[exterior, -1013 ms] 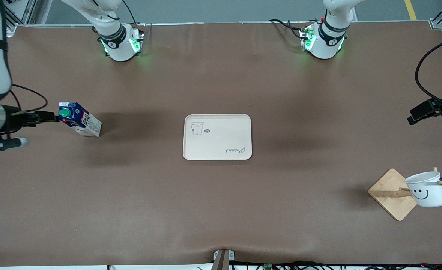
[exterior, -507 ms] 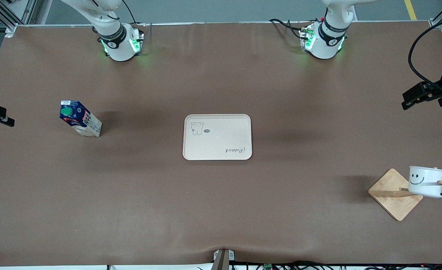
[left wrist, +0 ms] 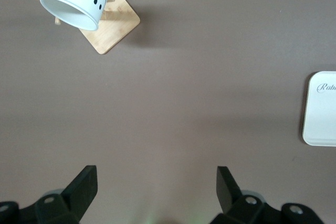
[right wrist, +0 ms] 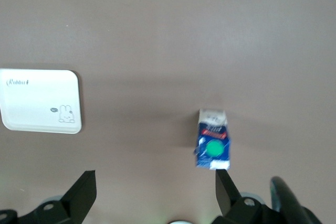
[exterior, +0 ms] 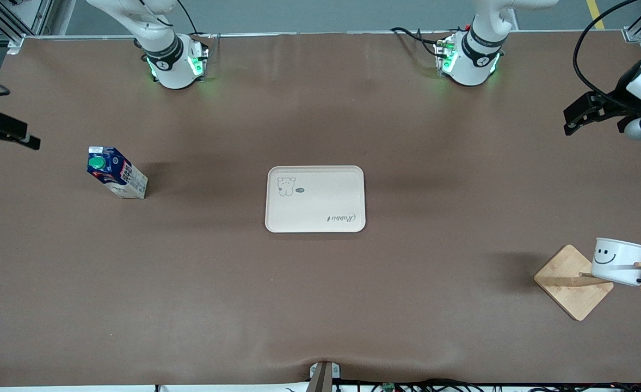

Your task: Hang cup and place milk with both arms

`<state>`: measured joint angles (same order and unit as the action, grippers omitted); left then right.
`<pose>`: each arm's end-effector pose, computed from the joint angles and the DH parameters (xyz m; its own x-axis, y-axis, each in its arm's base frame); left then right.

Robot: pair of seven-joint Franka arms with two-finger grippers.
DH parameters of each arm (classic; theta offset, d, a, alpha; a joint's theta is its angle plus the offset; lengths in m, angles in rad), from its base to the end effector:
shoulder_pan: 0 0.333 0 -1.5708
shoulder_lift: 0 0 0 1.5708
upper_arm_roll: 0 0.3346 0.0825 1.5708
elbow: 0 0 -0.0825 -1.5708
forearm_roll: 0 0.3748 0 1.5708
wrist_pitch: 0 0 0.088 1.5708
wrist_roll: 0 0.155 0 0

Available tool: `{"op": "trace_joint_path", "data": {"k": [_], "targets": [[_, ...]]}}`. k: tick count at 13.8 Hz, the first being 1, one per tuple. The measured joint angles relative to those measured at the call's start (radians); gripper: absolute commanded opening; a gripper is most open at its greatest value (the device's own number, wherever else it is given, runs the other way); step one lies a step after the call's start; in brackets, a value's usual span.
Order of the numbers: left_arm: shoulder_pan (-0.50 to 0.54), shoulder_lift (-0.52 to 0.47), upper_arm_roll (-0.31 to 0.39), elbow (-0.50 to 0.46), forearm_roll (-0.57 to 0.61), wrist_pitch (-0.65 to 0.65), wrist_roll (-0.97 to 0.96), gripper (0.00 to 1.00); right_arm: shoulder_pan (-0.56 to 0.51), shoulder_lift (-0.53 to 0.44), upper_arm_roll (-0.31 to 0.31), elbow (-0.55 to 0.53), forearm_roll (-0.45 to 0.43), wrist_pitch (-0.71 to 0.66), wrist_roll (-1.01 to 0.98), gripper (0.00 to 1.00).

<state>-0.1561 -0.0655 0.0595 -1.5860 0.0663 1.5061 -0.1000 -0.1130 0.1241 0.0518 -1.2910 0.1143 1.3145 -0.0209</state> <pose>0.5151 -0.0382 0.6175 0.9999 0.0073 -0.0081 0.0068 -0.9980 -0.0634 0.5526 -0.0163 0.6327 0.9953 -0.0110 -0.0959 -0.0226 -0.9924 -0.1211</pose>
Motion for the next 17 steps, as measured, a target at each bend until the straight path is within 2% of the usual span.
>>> {"op": "trace_joint_path", "data": {"k": [3,6,9,13,17], "targets": [[-0.002,-0.029,-0.001,-0.032,0.000,0.000,0.000,1.00,0.079,-0.129,0.004,-0.140,-0.081,-0.024,0.091,1.00],[-0.003,-0.033,-0.014,-0.038,0.000,0.000,-0.002,1.00,0.082,-0.234,0.001,-0.288,-0.088,0.064,0.013,1.00],[-0.001,-0.034,-0.014,-0.038,0.000,0.000,-0.002,1.00,0.069,-0.238,-0.013,-0.284,-0.089,0.103,-0.136,1.00],[0.021,-0.035,-0.024,-0.038,-0.010,0.000,-0.002,1.00,0.049,-0.229,-0.021,-0.269,-0.089,0.106,-0.172,1.00],[0.161,-0.035,-0.167,-0.038,-0.035,0.000,-0.001,1.00,0.049,-0.222,-0.020,-0.269,-0.089,0.107,-0.172,1.00]]}}
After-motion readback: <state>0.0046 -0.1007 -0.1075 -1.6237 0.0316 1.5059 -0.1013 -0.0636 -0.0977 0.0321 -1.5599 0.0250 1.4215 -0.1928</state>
